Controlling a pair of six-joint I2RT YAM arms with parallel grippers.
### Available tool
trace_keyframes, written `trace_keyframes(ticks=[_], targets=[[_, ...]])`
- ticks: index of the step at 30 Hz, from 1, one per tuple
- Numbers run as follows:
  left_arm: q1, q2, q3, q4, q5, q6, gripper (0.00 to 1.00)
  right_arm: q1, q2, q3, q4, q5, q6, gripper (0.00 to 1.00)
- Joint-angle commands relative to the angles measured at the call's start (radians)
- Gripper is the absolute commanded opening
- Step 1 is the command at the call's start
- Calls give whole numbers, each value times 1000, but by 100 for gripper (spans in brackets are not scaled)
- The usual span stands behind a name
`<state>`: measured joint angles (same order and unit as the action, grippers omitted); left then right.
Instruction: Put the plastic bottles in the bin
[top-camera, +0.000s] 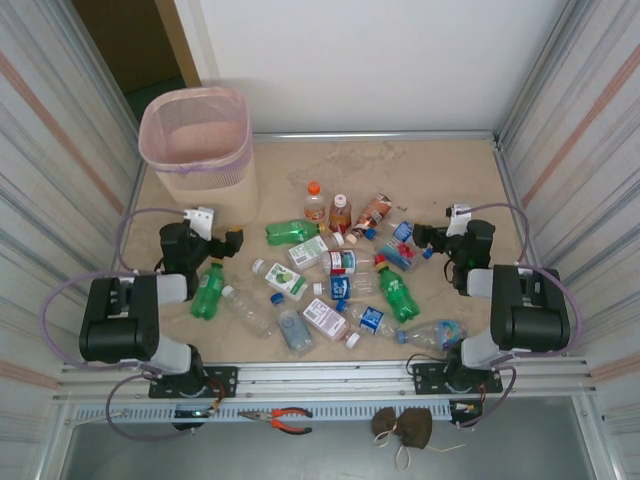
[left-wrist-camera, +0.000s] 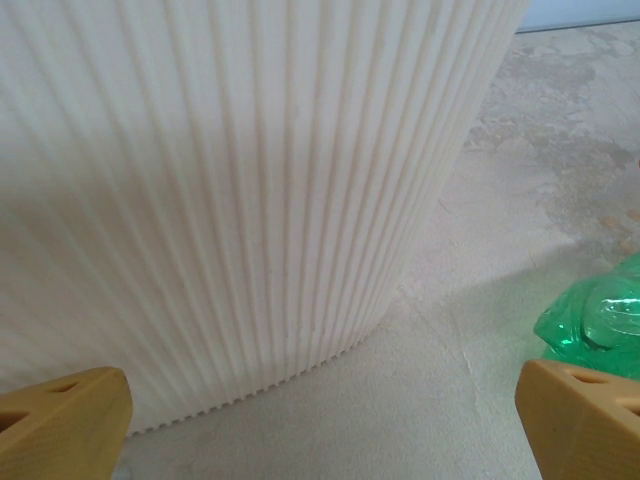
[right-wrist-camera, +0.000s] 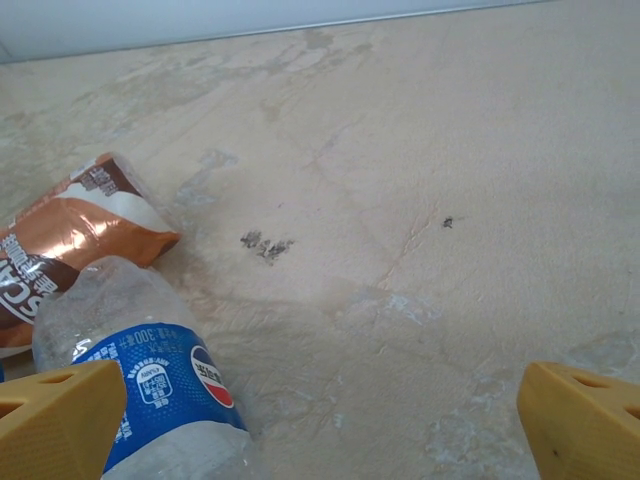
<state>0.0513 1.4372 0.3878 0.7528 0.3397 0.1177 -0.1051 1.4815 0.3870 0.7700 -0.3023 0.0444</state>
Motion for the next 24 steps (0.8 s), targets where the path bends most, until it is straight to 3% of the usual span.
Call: trace_keyframes(ticks=[1, 6, 11, 17, 24], targets=[[-10, -92, 38, -145, -85, -17, 99, 0, -60, 16, -62, 24, 17, 99], [-71, -193, 83, -379, -242, -44, 99, 17, -128, 60, -224, 60, 23, 99], [-160, -290, 198, -783, -417, -146, 96, 62, -196, 133, -462, 139, 56, 100], [-162, -369, 305, -1182, -401, -257, 91, 80, -204, 268, -773, 103, 146, 96], [-163, -324, 413, -1427, -400, -267, 85, 108, -216, 285, -817, 52, 152, 93]])
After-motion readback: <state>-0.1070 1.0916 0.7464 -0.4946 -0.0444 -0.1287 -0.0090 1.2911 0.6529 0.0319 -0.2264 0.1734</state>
